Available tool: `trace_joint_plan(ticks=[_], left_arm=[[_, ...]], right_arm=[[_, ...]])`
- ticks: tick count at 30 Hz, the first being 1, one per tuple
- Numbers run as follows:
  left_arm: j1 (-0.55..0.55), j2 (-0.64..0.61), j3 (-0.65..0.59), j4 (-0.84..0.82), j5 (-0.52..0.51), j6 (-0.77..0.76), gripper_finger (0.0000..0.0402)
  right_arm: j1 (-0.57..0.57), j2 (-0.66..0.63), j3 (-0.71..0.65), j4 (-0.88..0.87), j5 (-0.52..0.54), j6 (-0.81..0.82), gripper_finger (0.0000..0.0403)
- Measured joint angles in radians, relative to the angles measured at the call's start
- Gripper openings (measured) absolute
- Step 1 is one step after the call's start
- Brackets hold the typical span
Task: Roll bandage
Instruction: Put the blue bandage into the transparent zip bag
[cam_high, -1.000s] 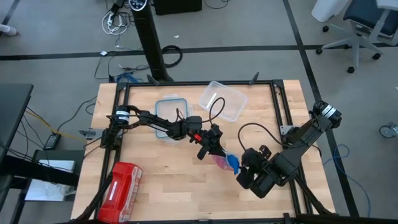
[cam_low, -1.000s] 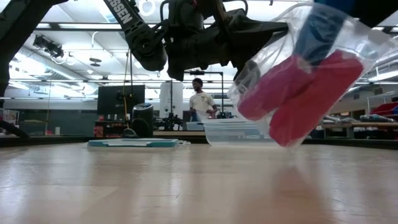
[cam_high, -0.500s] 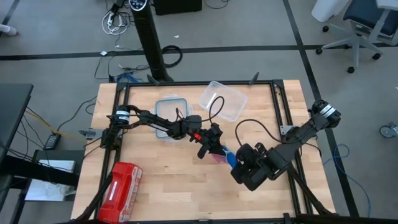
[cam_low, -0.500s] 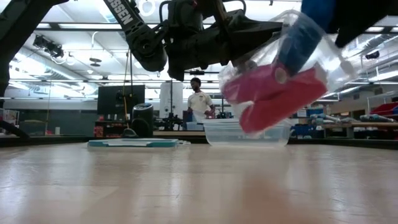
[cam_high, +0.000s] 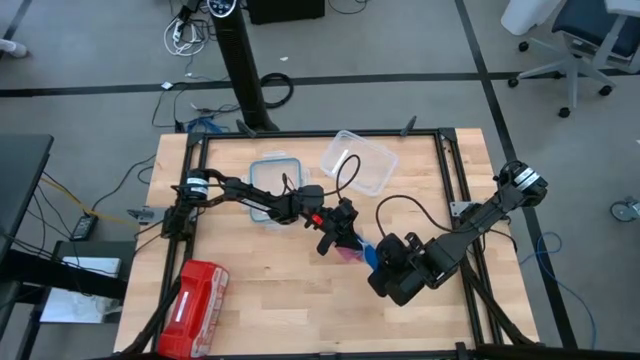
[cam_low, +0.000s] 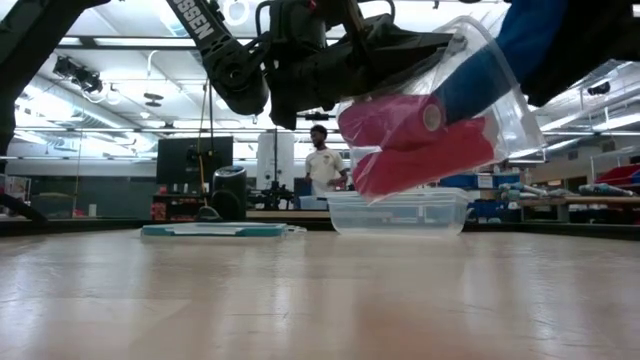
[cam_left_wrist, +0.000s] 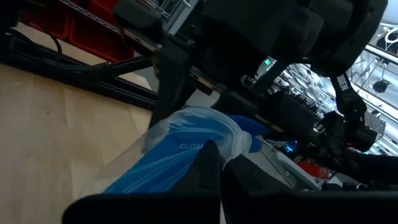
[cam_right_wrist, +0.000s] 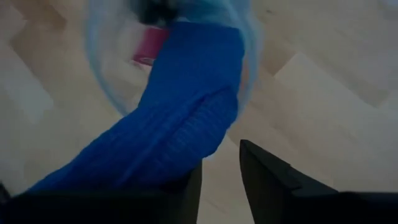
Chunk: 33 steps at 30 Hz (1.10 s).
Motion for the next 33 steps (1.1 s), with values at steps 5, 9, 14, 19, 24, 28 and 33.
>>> trace_joint_plan(ticks=[5,9,14,19,24,28,33], left_arm=[[0.0,0.0,0.0,0.001,0.001,0.0,0.0],[0.0,0.0,0.0,0.001,0.0,0.0,0.0],[0.002,-0.001,0.0,0.002,-0.004,0.0,0.0],[0.003,-0.001,0.0,0.002,-0.008,0.0,0.0],[0.005,-0.001,0.0,0.002,-0.003,0.0,0.0],[0.005,-0.001,0.0,0.002,0.0,0.0,0.0],[0.003,-0.001,0.0,0.025,0.009,-0.027,0.0]], right_arm=[[0.01,0.0,0.0,0.039,0.022,-0.044,0.0105],[0.016,0.0,0.0,0.039,0.096,-0.036,0.0107],[0.001,0.0,0.0,0.035,0.119,-0.066,0.0095],[-0.01,0.0,0.0,0.002,0.155,-0.078,0.0063],[-0.005,0.0,0.0,0.0,0.161,-0.11,0.0008],[0.007,0.0,0.0,-0.011,0.16,-0.095,0.0004],[0.024,-0.036,0.0,-0.016,0.065,-0.095,0.0004]])
